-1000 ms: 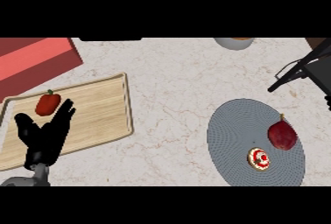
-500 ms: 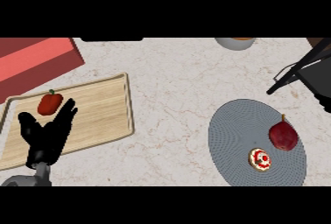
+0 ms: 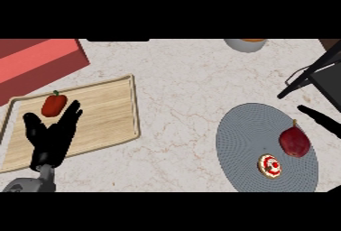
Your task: Pick the cupcake from the placemat and place it in the tiered shelf
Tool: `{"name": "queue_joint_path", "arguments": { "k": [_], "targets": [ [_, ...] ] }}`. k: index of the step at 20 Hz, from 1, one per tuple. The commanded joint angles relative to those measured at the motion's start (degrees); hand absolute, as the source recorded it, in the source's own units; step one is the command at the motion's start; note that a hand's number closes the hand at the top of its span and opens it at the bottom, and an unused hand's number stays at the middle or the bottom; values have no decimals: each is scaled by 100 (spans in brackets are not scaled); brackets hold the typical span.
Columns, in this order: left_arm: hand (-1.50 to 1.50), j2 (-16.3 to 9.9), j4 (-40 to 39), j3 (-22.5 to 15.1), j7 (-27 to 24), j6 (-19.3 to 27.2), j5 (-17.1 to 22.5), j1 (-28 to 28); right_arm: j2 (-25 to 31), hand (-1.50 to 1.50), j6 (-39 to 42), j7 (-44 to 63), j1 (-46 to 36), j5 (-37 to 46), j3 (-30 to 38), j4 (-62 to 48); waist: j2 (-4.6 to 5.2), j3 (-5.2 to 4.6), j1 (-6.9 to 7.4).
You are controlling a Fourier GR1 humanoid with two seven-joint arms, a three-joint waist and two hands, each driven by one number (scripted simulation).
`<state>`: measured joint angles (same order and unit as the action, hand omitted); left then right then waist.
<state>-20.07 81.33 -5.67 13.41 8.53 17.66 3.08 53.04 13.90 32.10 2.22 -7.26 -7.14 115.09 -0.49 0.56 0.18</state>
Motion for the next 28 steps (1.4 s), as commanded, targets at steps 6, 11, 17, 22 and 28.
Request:
{"name": "queue_joint_path", "arguments": {
  "k": [6,11,17,22,28],
  "targets": [
    [0,146,-579,152,253,-175,56,159,-554,-150,-135,734,82,1108,-637,175,54,-60,-51],
    [0,311,-298,-12,49,-92,-256,-167,-675,-150,-149,625,479,1655,-559,327,42,-57,-57],
    [0,171,-742,383,-12,-394,-65,19,-1136,-150,-201,696,224,2118,-837,49,55,-58,-45],
    [0,457,-178,42,84,-166,-323,-419,-1415,-150,-342,468,328,2740,-1115,-425,44,-53,0],
    [0,357,-515,301,457,-170,-323,222,-1723,-150,-458,301,34,3315,-1249,-1121,62,-55,-36]
  ]
}}
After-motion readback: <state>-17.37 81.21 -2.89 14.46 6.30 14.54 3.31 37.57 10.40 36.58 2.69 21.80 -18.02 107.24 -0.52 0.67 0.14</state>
